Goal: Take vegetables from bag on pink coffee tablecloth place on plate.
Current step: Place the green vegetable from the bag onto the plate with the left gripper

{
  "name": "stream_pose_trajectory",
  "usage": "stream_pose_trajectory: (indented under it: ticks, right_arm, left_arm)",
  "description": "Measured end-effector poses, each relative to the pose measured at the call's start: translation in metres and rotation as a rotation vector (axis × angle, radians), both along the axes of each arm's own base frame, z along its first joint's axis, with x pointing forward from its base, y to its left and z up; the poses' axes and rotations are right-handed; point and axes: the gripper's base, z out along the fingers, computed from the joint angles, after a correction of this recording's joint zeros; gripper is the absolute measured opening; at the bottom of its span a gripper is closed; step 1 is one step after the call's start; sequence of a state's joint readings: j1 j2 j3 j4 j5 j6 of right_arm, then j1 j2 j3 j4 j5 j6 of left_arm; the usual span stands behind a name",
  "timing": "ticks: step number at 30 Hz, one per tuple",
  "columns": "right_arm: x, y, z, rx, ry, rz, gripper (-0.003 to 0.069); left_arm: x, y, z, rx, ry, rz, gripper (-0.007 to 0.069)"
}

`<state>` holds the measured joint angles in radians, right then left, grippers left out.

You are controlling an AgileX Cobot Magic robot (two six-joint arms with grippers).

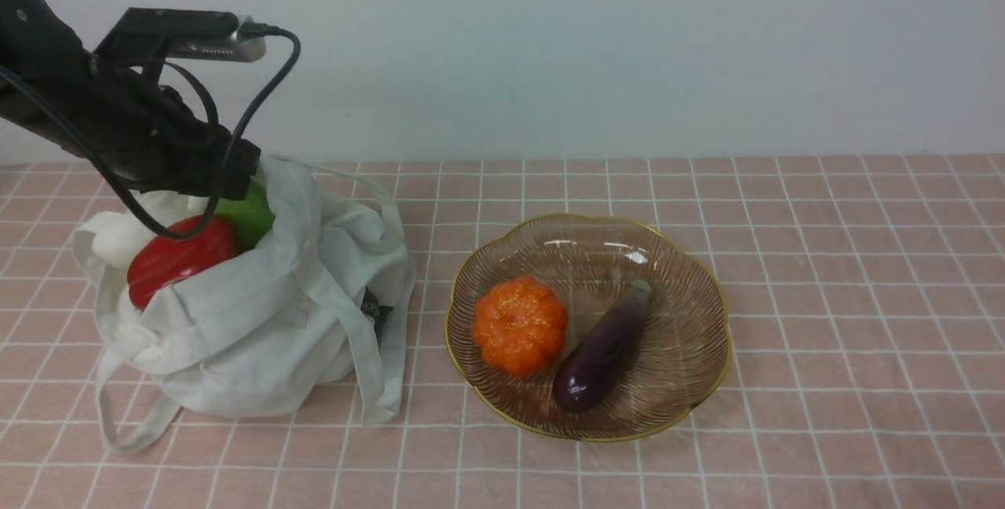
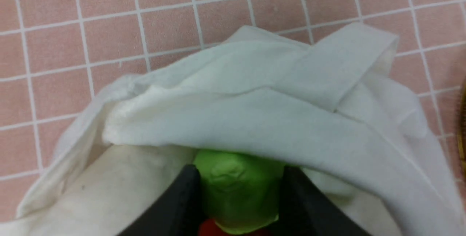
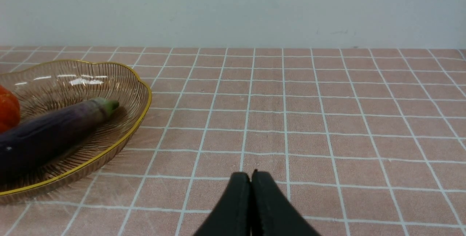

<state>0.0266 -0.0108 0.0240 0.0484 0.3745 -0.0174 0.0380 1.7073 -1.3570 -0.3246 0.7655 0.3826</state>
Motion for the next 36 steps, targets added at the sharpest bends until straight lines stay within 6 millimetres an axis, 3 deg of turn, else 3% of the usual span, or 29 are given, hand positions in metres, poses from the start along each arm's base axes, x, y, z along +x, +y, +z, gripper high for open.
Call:
stream_pose_trajectory:
  ticks: [11,21,26,31,33,36]
  right_arm:
    - [0.0,0.0,0.0,0.0,0.0,0.0,-0.0015]
    - [0.0,0.0,0.0,0.0,0.0,0.0,-0.0015]
    - [0.0,0.0,0.0,0.0,0.0,0.0,-0.0015]
    - [0.0,0.0,0.0,0.0,0.0,0.0,-0.0015]
    - [0.0,0.0,0.0,0.0,0.0,0.0,-0.0015]
    - [0.0,0.0,0.0,0.0,0.0,0.0,-0.0015]
  left_arm:
    - [-0.019,-0.002,0.029,-0.005,-0.03,-0.01,0.025]
    - [-0.053,-0.002,0.081,0.002,-0.165,0.003,0.025]
    - [-0.084,-0.004,0.111,-0.025,-0.221,0.022,0.025]
    - [-0.111,-0.021,0.136,-0.111,-0.283,-0.026,0.025]
    - [-0.124,-0.043,0.147,-0.173,-0.316,-0.121,0.025]
    - [-0.132,-0.078,0.148,-0.221,-0.307,-0.27,0.025]
